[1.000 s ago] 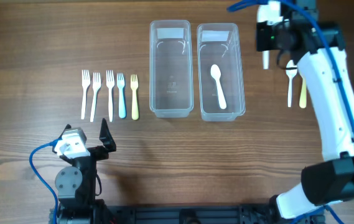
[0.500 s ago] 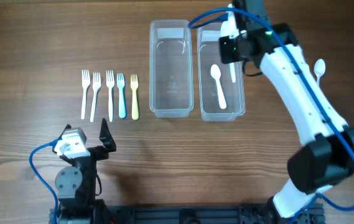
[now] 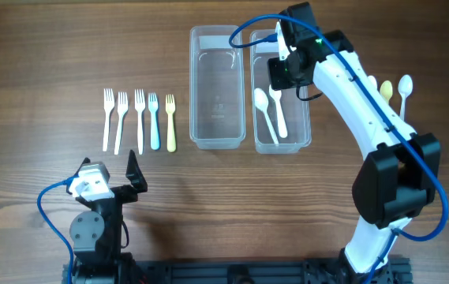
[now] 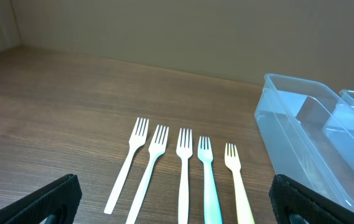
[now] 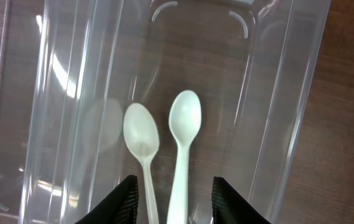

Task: Pack container
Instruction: 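Place the white spoon into the right container and release, then move the right gripper back and grasp the third white spoon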

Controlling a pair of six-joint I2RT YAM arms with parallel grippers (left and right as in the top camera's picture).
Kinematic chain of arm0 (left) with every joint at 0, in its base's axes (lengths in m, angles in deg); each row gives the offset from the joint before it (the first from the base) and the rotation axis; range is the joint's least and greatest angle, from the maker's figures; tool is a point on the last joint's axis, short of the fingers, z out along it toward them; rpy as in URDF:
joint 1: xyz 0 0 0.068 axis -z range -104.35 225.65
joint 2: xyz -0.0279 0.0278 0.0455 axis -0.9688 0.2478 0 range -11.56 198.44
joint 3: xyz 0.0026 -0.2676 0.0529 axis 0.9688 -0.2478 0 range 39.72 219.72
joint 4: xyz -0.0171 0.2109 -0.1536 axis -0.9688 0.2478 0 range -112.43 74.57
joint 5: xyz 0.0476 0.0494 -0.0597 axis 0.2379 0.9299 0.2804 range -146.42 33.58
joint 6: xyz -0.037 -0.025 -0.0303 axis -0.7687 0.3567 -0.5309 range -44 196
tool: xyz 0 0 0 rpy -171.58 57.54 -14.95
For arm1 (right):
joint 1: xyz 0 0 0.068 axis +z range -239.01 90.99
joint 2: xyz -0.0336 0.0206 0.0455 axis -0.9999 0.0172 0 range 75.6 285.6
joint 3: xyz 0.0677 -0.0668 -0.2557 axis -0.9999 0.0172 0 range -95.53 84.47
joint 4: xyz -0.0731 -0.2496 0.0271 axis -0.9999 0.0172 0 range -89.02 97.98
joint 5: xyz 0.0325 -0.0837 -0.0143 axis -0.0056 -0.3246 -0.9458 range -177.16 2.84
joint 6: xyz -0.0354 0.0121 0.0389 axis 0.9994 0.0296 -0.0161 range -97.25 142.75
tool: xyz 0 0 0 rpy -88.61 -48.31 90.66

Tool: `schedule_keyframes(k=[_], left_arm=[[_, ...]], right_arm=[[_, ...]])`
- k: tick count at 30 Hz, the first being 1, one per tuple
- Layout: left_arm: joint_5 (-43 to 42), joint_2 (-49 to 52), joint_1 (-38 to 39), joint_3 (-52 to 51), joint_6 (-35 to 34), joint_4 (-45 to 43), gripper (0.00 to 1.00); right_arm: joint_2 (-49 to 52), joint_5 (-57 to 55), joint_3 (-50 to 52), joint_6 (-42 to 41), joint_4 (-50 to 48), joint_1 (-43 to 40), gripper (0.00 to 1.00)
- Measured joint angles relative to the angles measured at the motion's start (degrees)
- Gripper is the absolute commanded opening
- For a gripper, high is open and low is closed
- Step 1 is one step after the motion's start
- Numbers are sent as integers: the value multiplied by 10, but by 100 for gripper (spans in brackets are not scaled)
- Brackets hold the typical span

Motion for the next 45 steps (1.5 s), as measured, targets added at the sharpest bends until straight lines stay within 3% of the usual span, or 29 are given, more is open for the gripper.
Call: schedule_keyframes(k=[8,15,26,36,45], left_arm=[[0,0,0,0,0,0,100],[0,0,0,0,0,0,100],[0,0,0,0,0,0,100],[0,0,0,0,0,0,100],[0,0,0,0,0,0,100]], right_arm=[[-81,-62,-20,-4,52,-51,39],[-128,-97,-31,-4,89,-177,39],[-57,-80,1,20,42,-290,39],[55,-66,3,28,33,-297,39],[91,-64,17,29,26,-297,39]])
